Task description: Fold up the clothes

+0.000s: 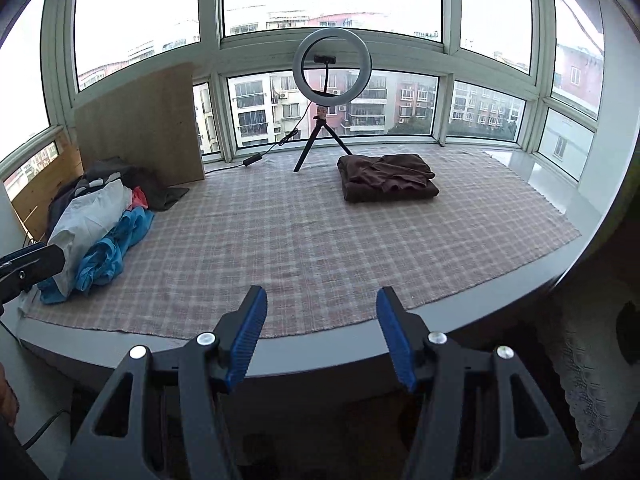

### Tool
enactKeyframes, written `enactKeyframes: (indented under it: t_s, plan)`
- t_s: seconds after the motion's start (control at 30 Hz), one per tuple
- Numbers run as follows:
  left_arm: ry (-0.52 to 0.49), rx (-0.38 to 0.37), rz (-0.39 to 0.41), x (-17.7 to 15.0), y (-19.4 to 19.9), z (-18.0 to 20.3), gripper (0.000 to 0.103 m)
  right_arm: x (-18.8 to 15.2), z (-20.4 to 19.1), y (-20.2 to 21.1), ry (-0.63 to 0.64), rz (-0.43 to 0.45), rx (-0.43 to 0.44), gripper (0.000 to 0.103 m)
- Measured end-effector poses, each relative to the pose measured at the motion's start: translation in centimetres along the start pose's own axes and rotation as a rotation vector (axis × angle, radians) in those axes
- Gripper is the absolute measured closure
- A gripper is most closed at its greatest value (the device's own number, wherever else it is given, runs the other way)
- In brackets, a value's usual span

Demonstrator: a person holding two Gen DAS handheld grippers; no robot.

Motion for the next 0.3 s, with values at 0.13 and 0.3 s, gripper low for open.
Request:
enactKeyframes:
  t_s: [0.13, 0.3]
  plan:
    - [-0.007, 0.000, 0.017, -0.2, 0.7, 0.5, 0.027, -0.5, 0.2, 0.5, -0.007, -0.001, 0.007, 0.047]
    - [-0.022, 0.014, 0.031, -0.8, 1.3, 1.4, 0.027, -0.8, 0.4, 0.8, -0.001, -0.003, 0.007, 0.047]
Point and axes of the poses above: each gripper's, at about its wrist camera, not at the fingertips, and y roughly against the way its jaws point, z to its right, x to its top, the point moved 2 cm from there along -y, roughly the way its jaws point, and after that the axes turned 9 degrees about x, right-handed, at the moved point
